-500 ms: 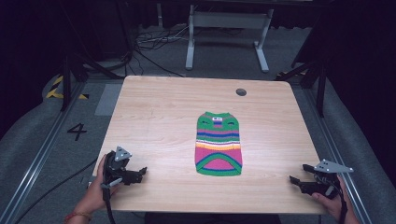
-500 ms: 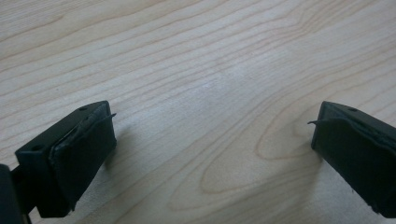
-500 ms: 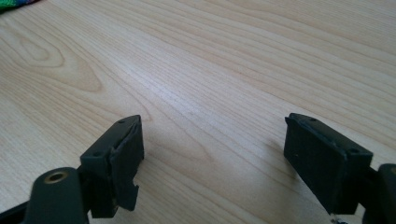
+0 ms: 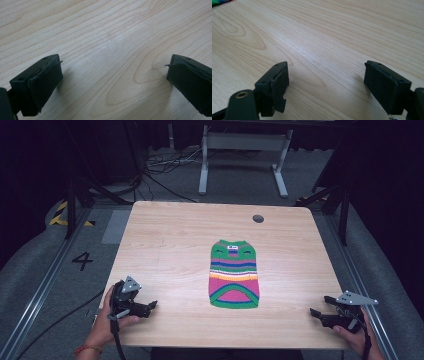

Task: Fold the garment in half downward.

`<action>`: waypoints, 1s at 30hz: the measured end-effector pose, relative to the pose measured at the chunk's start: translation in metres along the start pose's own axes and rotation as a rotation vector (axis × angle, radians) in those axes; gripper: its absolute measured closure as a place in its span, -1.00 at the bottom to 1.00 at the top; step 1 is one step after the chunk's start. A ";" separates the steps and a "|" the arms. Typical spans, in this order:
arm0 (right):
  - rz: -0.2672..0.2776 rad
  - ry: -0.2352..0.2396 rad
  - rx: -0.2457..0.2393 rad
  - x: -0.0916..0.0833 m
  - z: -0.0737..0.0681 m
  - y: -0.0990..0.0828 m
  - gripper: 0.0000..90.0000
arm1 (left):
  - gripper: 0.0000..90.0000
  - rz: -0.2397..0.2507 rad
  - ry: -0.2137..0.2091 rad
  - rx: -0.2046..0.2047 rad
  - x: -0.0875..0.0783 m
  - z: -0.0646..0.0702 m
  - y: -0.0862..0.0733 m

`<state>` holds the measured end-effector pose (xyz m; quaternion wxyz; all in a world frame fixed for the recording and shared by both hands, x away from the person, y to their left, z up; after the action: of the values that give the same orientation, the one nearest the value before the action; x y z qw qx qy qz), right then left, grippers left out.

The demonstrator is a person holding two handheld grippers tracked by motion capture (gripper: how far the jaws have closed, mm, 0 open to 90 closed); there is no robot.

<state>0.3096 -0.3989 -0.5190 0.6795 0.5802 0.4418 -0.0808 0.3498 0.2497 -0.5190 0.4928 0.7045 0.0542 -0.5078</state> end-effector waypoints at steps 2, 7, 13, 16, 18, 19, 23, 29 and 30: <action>0.000 0.003 -0.001 0.000 0.000 0.000 -0.54 | -1.00 -0.001 -0.018 0.016 0.001 -0.002 0.001; -0.006 0.011 -0.012 0.004 -0.001 0.005 -0.47 | -0.99 -0.068 -0.047 0.053 0.002 -0.008 0.010; -0.051 0.019 -0.030 0.008 0.000 0.014 -0.47 | -0.70 -0.040 -0.068 0.065 0.003 -0.010 0.015; -0.033 0.062 -0.028 0.011 0.000 0.022 -0.41 | -0.56 -0.059 -0.060 0.078 0.004 -0.011 0.021; -0.033 0.061 -0.035 0.013 -0.001 0.028 -0.39 | -0.56 -0.064 -0.043 0.087 0.004 -0.011 0.023; -0.036 0.062 -0.048 0.015 -0.002 0.032 -0.39 | -0.52 -0.062 -0.039 0.091 0.005 -0.011 0.025; -0.030 0.074 -0.086 0.022 -0.009 0.051 -0.41 | -0.45 -0.037 -0.052 0.075 0.009 -0.013 0.037; -0.035 0.092 -0.151 0.040 -0.020 0.086 -0.32 | -0.44 -0.002 -0.066 0.087 0.017 -0.014 0.061; -0.030 0.092 -0.171 0.047 -0.023 0.096 -0.29 | -0.42 0.006 -0.076 0.084 0.020 -0.014 0.069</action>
<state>0.3862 -0.3297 -0.4812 0.7042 0.5166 0.4863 -0.0263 0.4081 0.2169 -0.4905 0.4659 0.7049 0.0117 -0.5347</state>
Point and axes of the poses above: each handheld gripper's, and its own axes: x roughly forward along the jaws, y roughly out of its top, z roughly to its right, the point moved 2 cm from there along x, roughly forward along the jaws, and after that the axes turned 3 degrees about x, right-handed, at the moved point
